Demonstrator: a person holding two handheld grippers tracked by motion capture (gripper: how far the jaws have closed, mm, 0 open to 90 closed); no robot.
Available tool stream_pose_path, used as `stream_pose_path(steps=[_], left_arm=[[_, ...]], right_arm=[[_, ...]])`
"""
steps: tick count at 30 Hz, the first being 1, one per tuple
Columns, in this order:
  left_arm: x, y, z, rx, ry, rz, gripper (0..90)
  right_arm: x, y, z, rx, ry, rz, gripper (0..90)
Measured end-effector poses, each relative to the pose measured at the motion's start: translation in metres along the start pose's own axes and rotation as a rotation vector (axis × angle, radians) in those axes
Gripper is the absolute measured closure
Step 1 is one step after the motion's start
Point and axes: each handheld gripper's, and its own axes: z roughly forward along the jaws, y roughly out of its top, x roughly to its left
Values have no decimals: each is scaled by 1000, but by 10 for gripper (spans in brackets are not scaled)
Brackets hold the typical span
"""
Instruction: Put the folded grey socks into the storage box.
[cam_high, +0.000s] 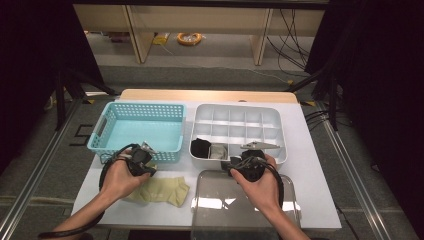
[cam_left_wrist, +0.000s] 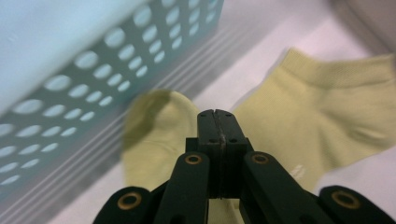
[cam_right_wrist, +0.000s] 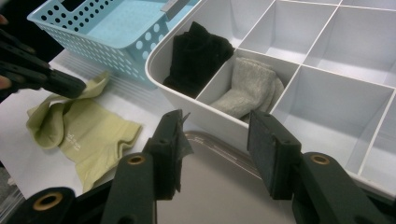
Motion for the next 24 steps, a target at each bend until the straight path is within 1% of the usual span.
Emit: stream_pose_path(steps=[1, 2, 3, 4, 5, 6, 8, 10, 11, 12, 13, 14, 15, 16, 17, 21, 24], left_arm=[[0, 0, -5, -20, -7, -6, 900], [-1, 1, -11, -53, -16, -11, 900], [-3, 2, -21, -82, -9, -7, 900], [-5, 3, -28, -113, -6, -5, 900], [-7, 4, -33, -129, -6, -4, 900], [-9, 6, -40, -154, 1, 12, 900], [-11, 10, -49, -170, -16, 20, 900], [-16, 15, -56, -194, -28, 25, 900], [-19, 17, -58, -214, -32, 27, 900], [-21, 19, -57, -245, -27, 27, 900], [-24, 22, -58, -252, -30, 34, 900], [-28, 24, -59, -260, -32, 34, 900], [-32, 29, -60, -267, -39, 48, 900], [-35, 32, -61, -274, -38, 60, 900], [-37, 34, -62, -272, -36, 69, 900], [-47, 48, -64, -306, -44, 92, 900], [-51, 55, -64, -328, -51, 108, 900]], right_arm=[[1, 0, 0, -4, 7, 4, 566], [1, 0, 0, 0, 10, 7, 566], [2, 0, -1, 11, 1, 23, 566], [1, 1, 0, -3, 13, -4, 566], [2, 1, 0, -4, 11, 1, 566], [1, 2, 0, -6, 8, -15, 566], [2, 2, 0, -7, 8, -9, 566], [2, 2, 0, -8, 12, -20, 566], [2, 3, 0, -9, 11, -19, 566], [2, 3, 0, -10, 7, -18, 566], [2, 3, 0, -11, 9, -18, 566], [1, 3, 0, -7, -9, -20, 567], [1, 3, 0, -12, 4, -16, 567], [1, 3, -1, -6, -3, -5, 567], [1, 3, -2, -7, 7, -1, 567], [0, 3, -2, -11, 5, 2, 567], [0, 3, -3, -13, 6, 2, 567]])
